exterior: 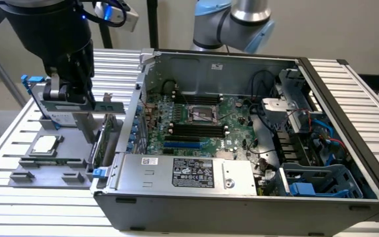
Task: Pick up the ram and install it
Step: 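Pick up the ram and move it above insertion slot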
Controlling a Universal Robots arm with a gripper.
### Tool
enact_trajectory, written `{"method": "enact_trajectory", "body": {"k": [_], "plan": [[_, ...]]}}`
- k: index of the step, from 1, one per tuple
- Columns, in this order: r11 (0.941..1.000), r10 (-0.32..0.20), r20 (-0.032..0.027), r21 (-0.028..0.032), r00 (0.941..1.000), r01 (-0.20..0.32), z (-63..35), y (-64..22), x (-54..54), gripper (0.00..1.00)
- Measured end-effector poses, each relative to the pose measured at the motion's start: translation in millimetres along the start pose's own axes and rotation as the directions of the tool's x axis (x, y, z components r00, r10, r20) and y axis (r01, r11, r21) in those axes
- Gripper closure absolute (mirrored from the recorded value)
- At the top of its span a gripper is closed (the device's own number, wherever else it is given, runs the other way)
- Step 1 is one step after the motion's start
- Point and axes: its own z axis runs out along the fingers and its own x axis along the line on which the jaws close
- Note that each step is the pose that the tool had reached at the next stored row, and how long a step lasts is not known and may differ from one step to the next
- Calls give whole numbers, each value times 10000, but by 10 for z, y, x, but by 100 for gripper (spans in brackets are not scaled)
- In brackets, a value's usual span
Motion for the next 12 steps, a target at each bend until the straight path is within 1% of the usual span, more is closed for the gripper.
{"method": "enact_trajectory", "body": {"k": [5,12], "plan": [[10000,-2,113,3,9999,2,-16,-206,-2,86],[10000,-3,218,-9,9998,3,-27,-517,-1,86]]}}
